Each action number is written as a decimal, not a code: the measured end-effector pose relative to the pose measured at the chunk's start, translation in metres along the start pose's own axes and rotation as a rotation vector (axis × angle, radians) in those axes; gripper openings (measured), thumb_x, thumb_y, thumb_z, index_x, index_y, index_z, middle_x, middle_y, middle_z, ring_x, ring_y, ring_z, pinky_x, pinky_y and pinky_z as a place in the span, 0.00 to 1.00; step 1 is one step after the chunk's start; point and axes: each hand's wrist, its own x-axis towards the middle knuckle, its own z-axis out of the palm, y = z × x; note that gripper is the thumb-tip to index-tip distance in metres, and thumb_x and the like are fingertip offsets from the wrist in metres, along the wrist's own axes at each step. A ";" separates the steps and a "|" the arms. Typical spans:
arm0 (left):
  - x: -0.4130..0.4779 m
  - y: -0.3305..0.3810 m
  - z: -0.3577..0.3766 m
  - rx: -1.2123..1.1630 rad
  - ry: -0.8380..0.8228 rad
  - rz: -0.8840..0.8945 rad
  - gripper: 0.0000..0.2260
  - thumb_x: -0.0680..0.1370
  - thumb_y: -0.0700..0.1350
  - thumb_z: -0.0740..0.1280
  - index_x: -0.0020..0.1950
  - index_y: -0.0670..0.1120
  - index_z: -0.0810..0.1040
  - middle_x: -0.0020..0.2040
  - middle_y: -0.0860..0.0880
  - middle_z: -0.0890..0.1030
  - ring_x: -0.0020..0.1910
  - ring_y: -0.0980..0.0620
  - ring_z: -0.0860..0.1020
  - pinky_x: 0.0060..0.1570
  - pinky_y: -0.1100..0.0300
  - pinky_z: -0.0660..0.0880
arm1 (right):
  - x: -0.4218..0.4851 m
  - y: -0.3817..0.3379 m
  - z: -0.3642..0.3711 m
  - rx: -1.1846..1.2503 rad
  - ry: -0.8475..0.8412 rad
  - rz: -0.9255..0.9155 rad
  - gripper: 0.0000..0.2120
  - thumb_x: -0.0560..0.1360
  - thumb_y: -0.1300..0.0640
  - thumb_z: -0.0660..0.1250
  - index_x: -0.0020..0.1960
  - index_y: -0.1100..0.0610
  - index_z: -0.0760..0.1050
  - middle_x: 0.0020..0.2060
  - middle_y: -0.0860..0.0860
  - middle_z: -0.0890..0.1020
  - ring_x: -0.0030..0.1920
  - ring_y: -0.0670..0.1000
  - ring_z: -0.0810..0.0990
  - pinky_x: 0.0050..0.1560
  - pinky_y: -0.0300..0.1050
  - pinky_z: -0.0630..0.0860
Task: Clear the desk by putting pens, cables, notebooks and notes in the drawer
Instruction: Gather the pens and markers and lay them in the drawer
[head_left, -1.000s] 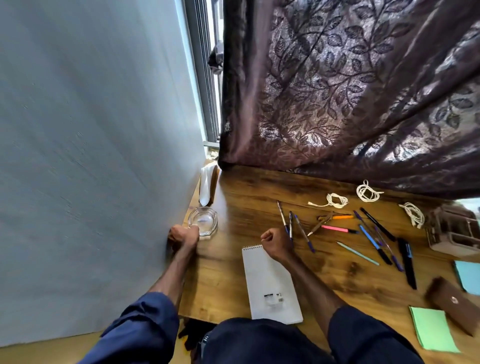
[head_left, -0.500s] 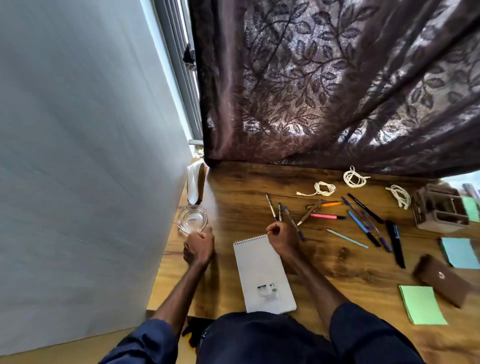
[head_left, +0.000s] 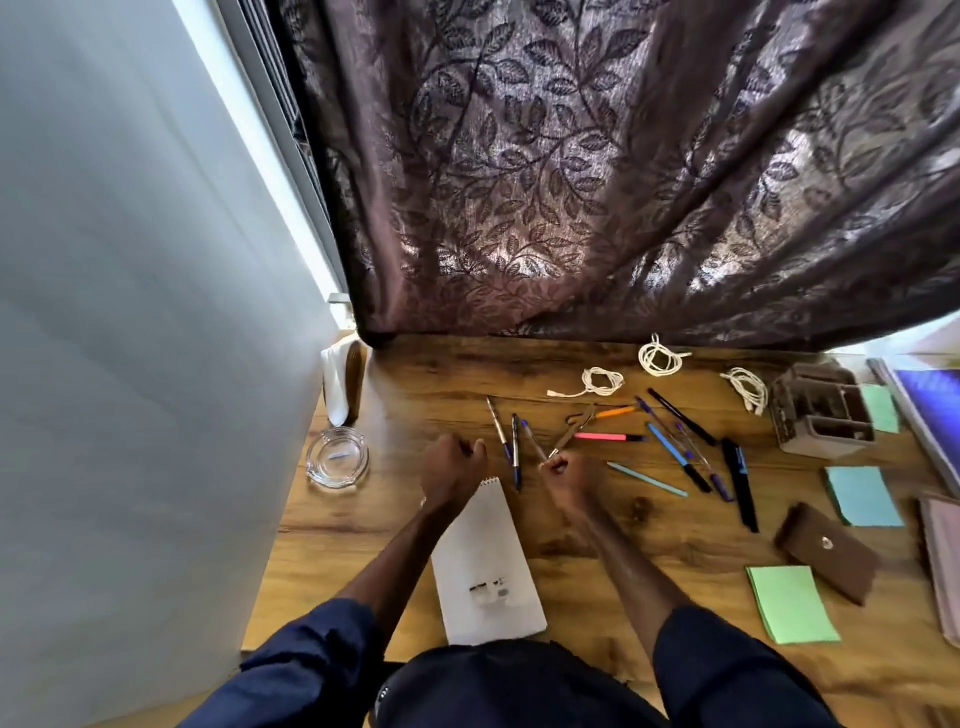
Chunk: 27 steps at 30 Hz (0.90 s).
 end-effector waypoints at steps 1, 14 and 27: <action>0.004 0.001 0.003 0.004 -0.001 0.005 0.12 0.76 0.54 0.66 0.36 0.49 0.78 0.31 0.53 0.78 0.32 0.55 0.77 0.28 0.61 0.69 | 0.007 -0.007 0.002 0.012 -0.022 -0.019 0.03 0.73 0.59 0.74 0.42 0.59 0.84 0.36 0.52 0.85 0.35 0.49 0.81 0.35 0.42 0.76; 0.034 0.015 0.009 0.073 -0.016 -0.006 0.11 0.77 0.47 0.67 0.34 0.49 0.76 0.33 0.47 0.79 0.31 0.50 0.77 0.28 0.58 0.71 | 0.056 -0.047 0.030 -0.242 -0.145 -0.071 0.06 0.71 0.59 0.74 0.48 0.56 0.83 0.46 0.52 0.86 0.51 0.53 0.83 0.44 0.40 0.64; 0.086 -0.002 0.039 0.574 -0.174 0.724 0.15 0.75 0.38 0.65 0.62 0.43 0.76 0.63 0.40 0.73 0.58 0.41 0.75 0.42 0.48 0.80 | 0.034 -0.019 -0.026 0.267 -0.180 -0.066 0.04 0.74 0.60 0.72 0.45 0.52 0.84 0.38 0.46 0.84 0.36 0.46 0.83 0.38 0.48 0.84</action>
